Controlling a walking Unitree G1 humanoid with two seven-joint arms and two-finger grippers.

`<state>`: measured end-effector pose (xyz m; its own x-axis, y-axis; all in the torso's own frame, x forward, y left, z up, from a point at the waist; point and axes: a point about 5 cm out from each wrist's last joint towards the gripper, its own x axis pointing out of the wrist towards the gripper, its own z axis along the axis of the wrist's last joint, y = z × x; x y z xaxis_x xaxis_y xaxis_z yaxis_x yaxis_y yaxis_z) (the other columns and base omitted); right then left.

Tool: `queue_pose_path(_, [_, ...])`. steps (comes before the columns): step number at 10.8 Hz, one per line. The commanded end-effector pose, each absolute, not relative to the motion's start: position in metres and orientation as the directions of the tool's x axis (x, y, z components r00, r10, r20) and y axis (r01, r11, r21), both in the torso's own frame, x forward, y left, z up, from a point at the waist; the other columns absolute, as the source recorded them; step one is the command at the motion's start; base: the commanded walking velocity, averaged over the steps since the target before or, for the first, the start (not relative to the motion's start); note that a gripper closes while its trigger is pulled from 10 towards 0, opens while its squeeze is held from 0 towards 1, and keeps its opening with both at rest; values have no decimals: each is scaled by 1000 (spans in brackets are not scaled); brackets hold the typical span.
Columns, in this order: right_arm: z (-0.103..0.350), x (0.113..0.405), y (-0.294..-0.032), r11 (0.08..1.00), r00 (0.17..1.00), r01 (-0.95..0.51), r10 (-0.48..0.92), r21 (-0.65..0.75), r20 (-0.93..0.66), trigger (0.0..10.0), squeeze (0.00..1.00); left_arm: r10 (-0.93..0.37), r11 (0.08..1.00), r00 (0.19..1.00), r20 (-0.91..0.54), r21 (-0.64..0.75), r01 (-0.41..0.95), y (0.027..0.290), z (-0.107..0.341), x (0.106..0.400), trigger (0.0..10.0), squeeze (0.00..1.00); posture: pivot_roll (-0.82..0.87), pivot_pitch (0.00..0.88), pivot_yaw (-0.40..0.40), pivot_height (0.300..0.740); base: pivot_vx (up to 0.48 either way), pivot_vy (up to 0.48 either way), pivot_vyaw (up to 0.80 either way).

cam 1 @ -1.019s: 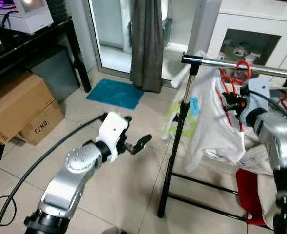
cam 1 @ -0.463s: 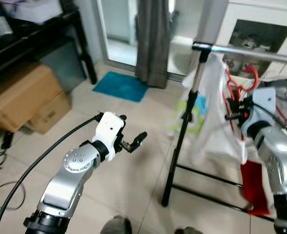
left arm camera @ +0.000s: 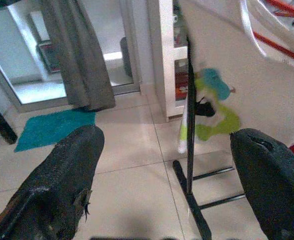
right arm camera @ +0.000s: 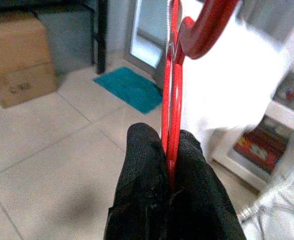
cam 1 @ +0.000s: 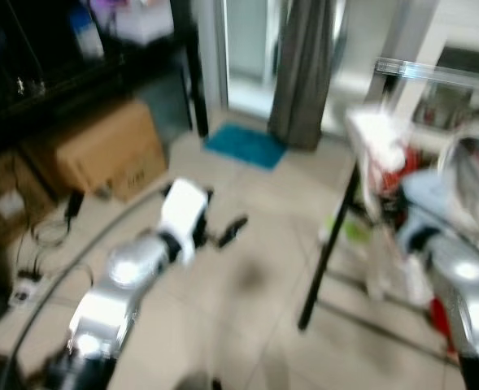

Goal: Hang hanger

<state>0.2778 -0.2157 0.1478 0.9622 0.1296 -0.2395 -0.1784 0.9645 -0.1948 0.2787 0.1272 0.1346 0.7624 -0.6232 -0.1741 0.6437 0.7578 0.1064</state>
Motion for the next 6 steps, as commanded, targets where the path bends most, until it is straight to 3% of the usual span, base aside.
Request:
queue_pose_path(1, [158,276,-206,952,961,-230,189,-202,-202,0,0,-642,745,750,-160,101,659,124,139,282,10000,1000,-54,0,48,740,0,0,0])
queue_pose_path(2, [160,273,-187,921,934,-337,301,-193,-191,0,0,-667,729,732,-140,83,680,118,144,288,10000,1000,-55,0,48,740,0,0,0])
queue_pose_path(3, [164,270,-172,896,912,-401,372,-189,-171,0,0,-689,714,713,-129,46,698,111,146,294,10000,651,-59,0,52,740,0,0,0])
queue_pose_path(4, [168,268,-163,879,898,-435,410,-195,-158,0,0,-713,695,690,-122,11,719,104,147,299,10000,0,-60,0,55,740,0,0,0])
queue_pose_path(6, [175,263,-148,841,870,-493,473,-223,-140,0,0,-746,666,661,-84,-88,741,90,152,311,10000,0,-68,0,64,740,0,0,0])
